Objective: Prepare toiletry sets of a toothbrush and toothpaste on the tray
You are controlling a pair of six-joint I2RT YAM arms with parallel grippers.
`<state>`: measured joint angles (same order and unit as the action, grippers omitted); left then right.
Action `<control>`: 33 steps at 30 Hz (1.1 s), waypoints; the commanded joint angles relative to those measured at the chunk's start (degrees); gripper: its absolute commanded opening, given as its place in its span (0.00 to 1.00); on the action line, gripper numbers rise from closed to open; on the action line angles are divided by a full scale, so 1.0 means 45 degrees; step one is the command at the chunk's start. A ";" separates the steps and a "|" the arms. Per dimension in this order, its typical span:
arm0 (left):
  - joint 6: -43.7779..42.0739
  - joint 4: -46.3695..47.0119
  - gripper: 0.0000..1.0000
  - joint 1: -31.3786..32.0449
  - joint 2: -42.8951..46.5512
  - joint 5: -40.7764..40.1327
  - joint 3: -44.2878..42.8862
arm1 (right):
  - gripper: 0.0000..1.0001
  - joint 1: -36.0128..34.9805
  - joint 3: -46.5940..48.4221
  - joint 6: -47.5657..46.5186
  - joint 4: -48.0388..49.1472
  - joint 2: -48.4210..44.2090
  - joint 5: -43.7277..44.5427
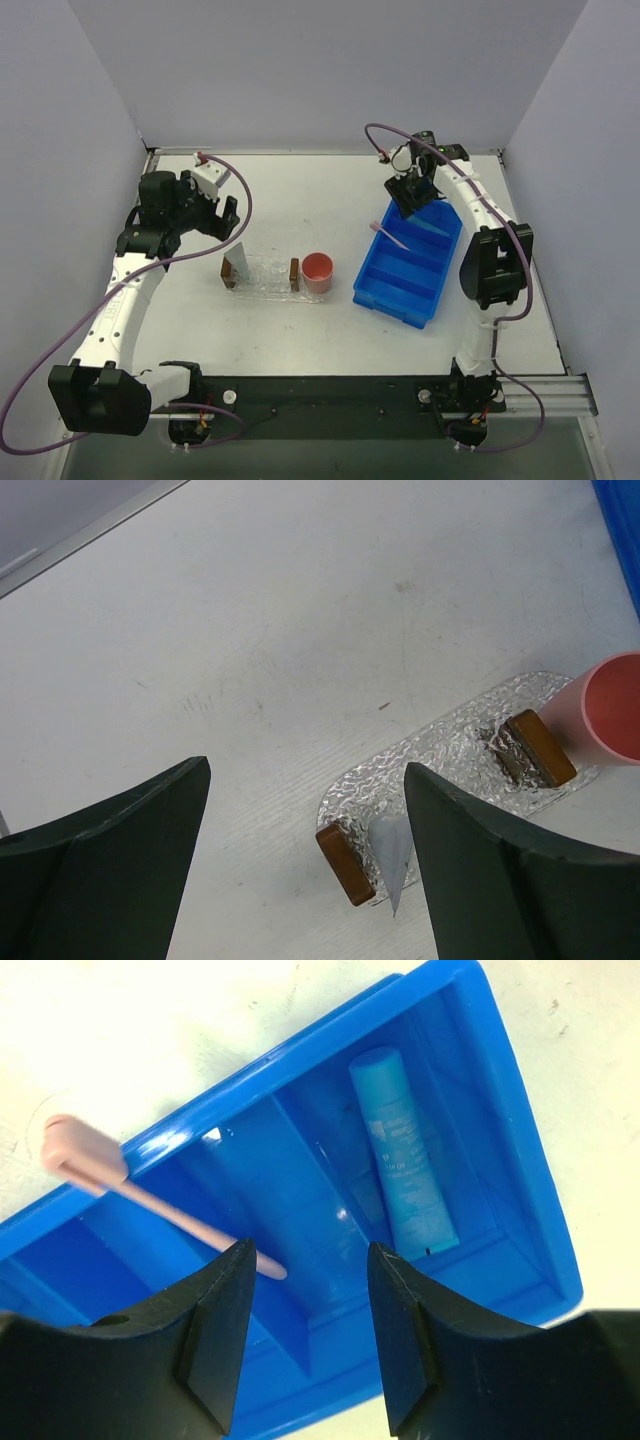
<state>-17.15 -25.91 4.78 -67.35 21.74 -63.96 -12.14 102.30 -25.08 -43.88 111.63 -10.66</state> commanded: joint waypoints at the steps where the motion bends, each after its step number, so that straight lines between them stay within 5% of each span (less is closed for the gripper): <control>1: 0.0041 0.0251 0.89 -0.0046 0.0045 0.0209 -0.0239 | 0.44 0.0315 0.0957 0.0417 -0.0367 0.0679 0.0122; 33: -0.0213 -0.0121 0.89 -0.0046 -0.0950 -0.0260 -0.0785 | 0.42 0.0764 0.1719 0.0437 0.0356 0.3356 0.0591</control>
<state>-17.34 -26.81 4.78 -71.09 20.75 -64.16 -9.39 108.03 -22.59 -41.69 124.46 -10.02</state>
